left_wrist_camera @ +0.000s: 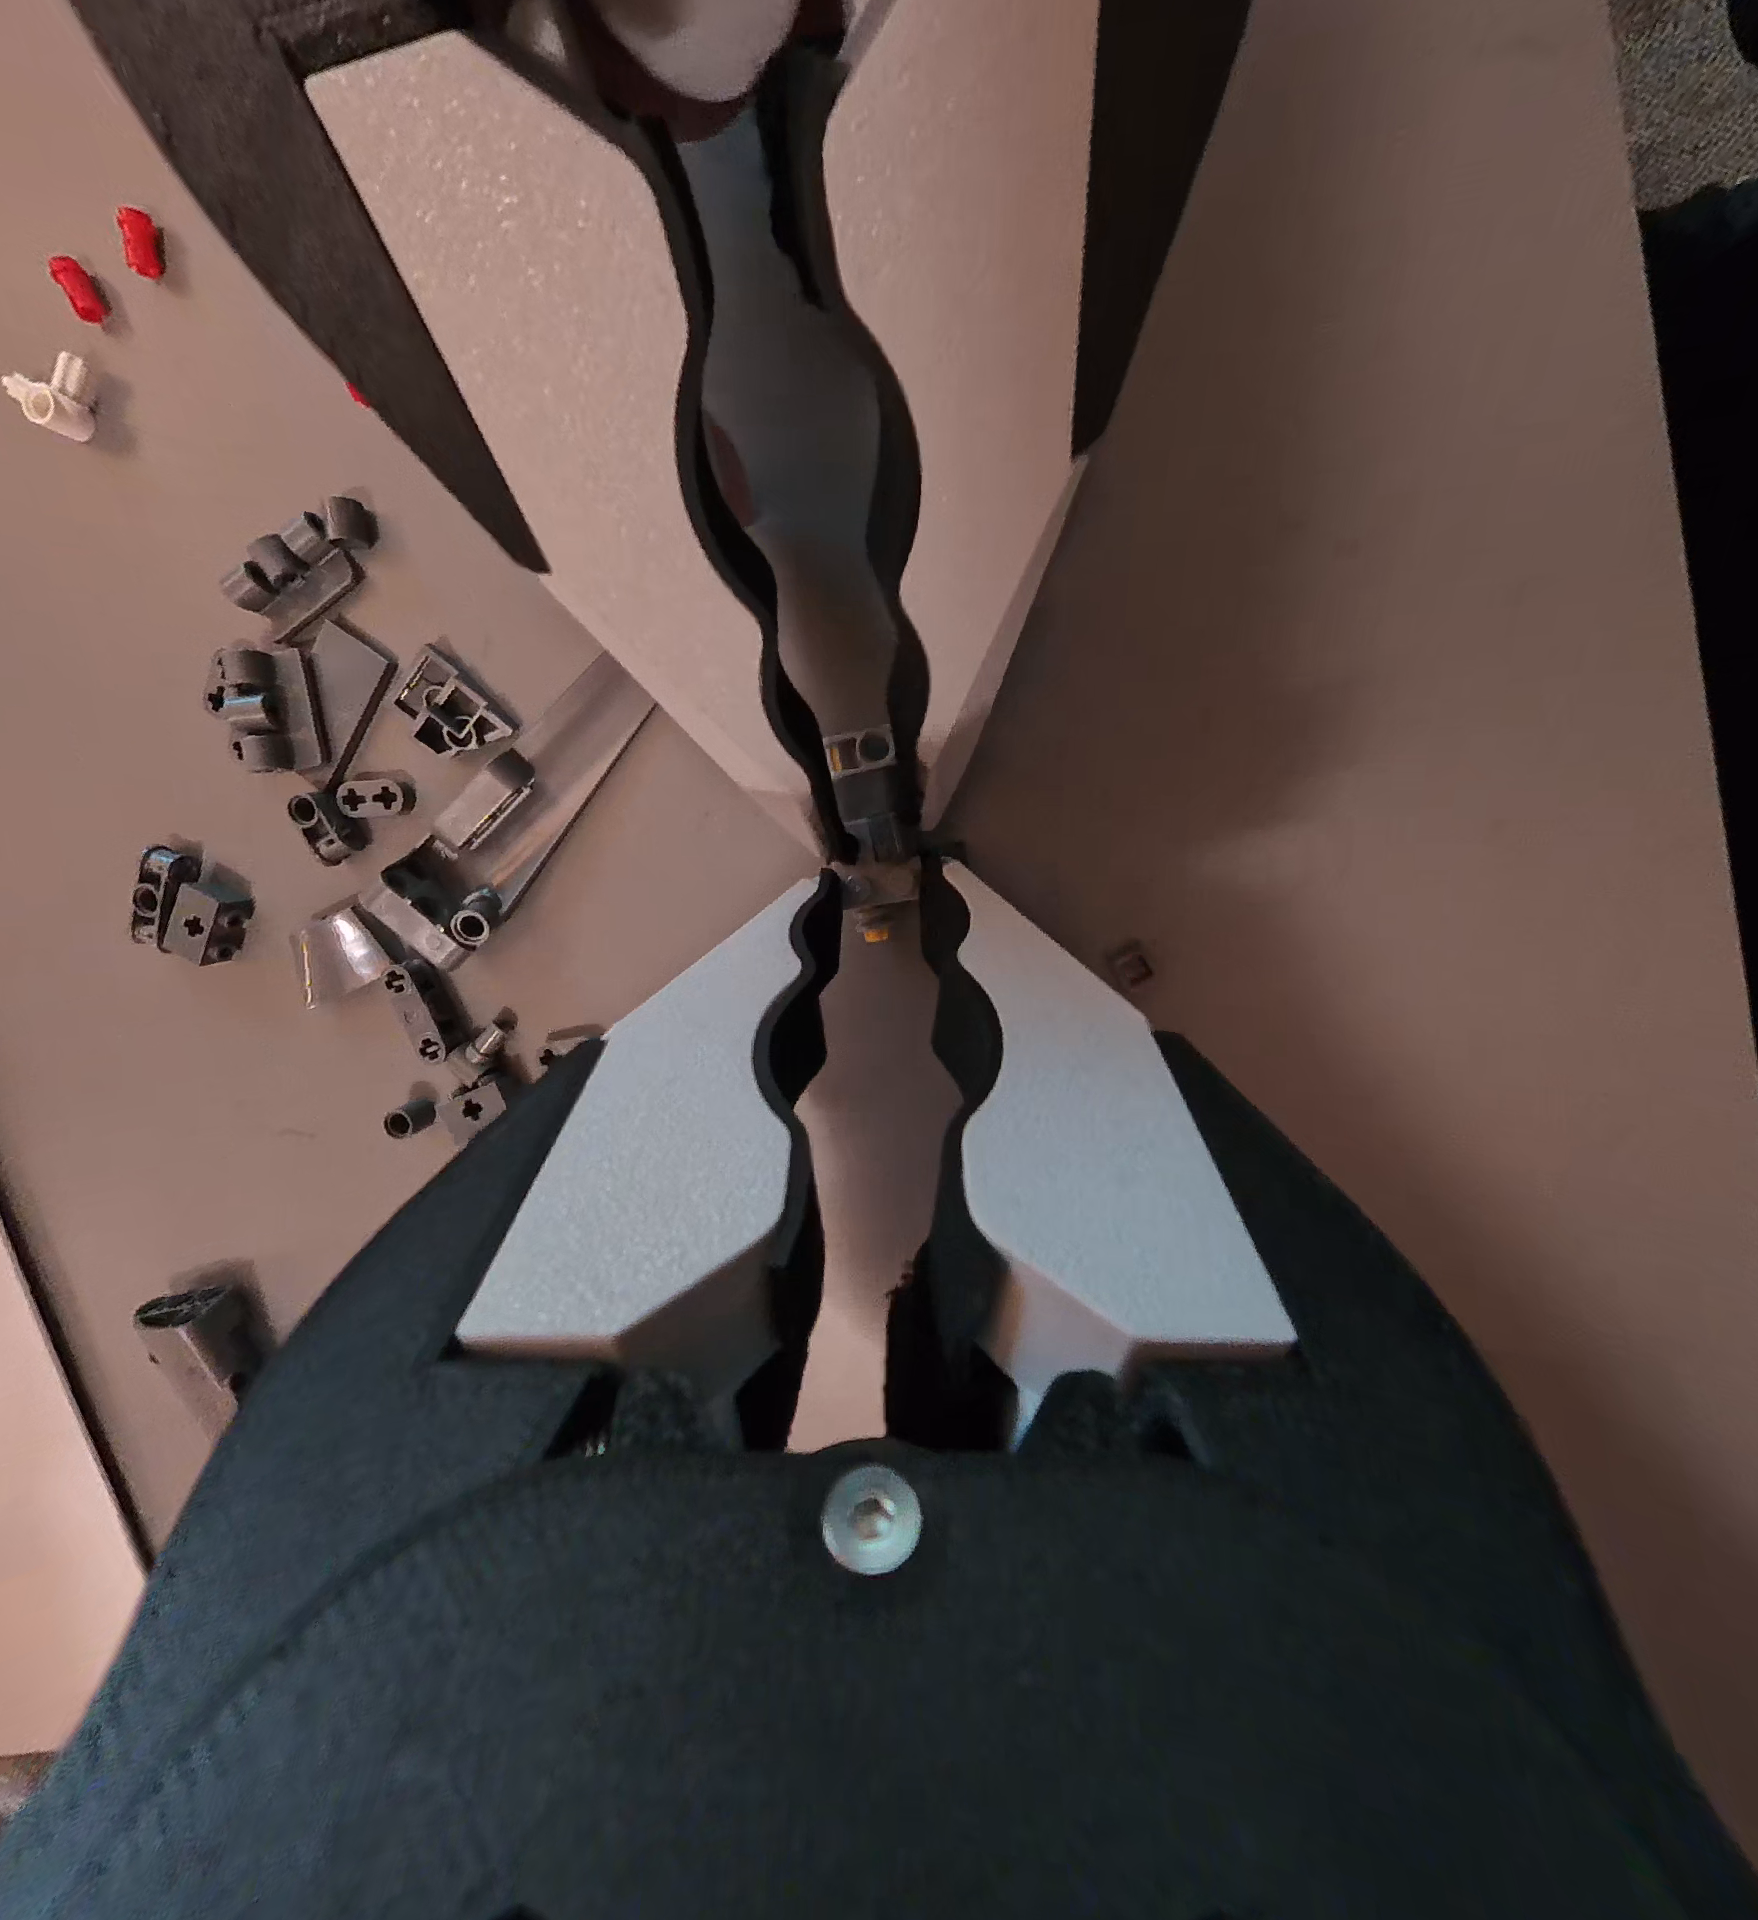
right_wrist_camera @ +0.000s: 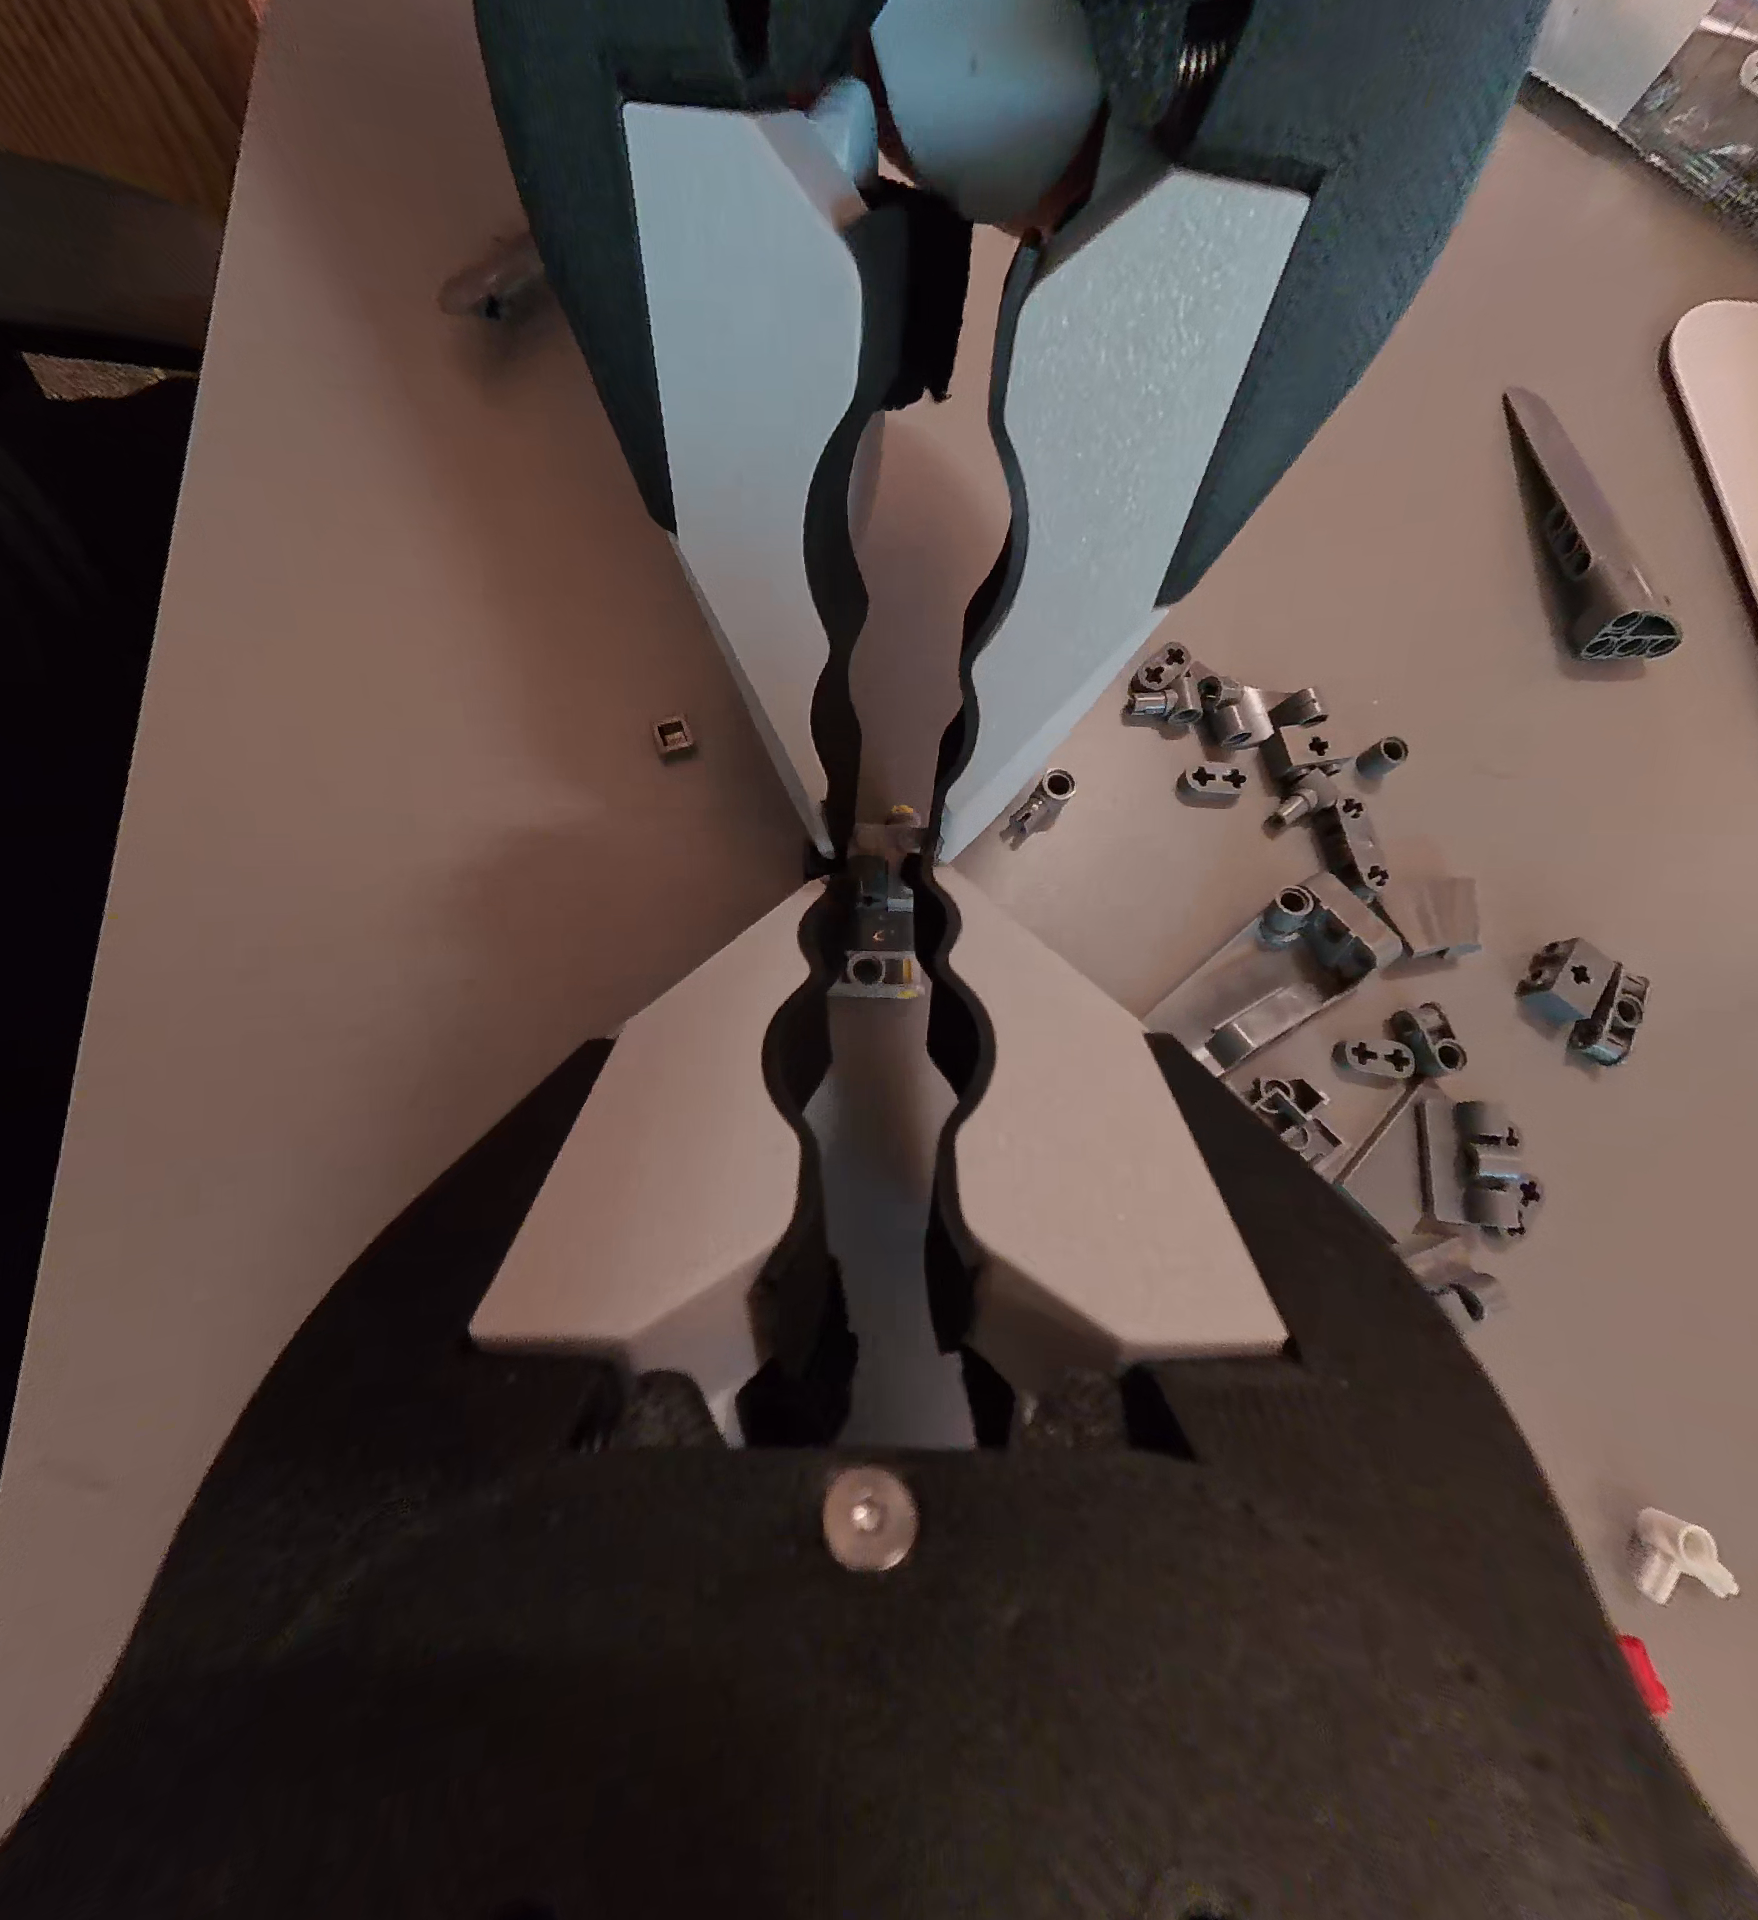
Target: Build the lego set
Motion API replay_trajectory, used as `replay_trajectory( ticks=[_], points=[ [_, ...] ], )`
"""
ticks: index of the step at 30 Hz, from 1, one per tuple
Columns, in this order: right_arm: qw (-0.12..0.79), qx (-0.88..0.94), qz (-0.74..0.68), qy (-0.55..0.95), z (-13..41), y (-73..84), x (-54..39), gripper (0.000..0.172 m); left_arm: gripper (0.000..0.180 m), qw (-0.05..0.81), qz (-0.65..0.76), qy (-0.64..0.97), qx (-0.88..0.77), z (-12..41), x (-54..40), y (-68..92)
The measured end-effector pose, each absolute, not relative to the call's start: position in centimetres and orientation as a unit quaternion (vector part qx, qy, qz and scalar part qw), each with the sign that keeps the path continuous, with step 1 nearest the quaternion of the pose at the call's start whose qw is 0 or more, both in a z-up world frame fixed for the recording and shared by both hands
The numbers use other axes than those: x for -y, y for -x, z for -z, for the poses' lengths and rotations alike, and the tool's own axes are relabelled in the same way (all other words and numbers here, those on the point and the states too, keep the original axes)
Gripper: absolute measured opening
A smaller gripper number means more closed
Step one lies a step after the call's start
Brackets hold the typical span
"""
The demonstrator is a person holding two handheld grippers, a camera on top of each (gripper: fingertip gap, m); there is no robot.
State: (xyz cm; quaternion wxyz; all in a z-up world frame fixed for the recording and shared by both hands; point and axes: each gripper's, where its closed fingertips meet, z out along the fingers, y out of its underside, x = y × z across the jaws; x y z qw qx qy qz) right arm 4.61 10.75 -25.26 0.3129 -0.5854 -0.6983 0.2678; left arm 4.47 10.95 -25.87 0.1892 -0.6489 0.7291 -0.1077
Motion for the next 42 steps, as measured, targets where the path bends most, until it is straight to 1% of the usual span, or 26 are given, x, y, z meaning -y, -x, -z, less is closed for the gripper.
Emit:
replay_trajectory(
  ticks=[9,10,11,14,15,19,26,42],
  points=[
    [0.324,0.694,-0.269,0.584,25.2,-4.5,-10.8,0.012,0.014,0.233,0.123,0.655,-0.708,25.4,-11.1,-4.3],
    [0.324,0.693,-0.27,0.584,25.2,-4.5,-10.8,0.012,0.012,0.24,0.13,0.657,-0.703,25.2,-11.1,-4.2],
    [0.324,0.692,-0.272,0.584,25.2,-4.5,-10.8,0.012,0.006,0.258,0.139,0.661,-0.69,24.6,-11.5,-4.3],
    [0.325,0.689,-0.279,0.585,25.2,-4.5,-10.8,0.012,0.002,0.275,0.173,0.667,-0.67,23.9,-11.8,-4.6],
    [0.325,0.688,-0.28,0.585,25.2,-4.5,-10.8,0.012,0.0,0.272,0.172,0.668,-0.671,24.1,-11.8,-4.6],
    [0.327,0.687,-0.282,0.585,25.2,-4.5,-10.8,0.011,0.0,0.262,0.176,0.659,-0.683,25.0,-11.3,-4.7],
    [0.329,0.688,-0.28,0.583,25.3,-4.5,-10.9,0.011,0.0,0.274,0.13,0.642,-0.704,25.1,-11.3,-4.6],
    [0.34,0.698,-0.263,0.574,25.4,-4.8,-10.9,0.012,0.0,0.296,0.083,0.639,-0.705,25.2,-11.4,-4.8]
  ],
)
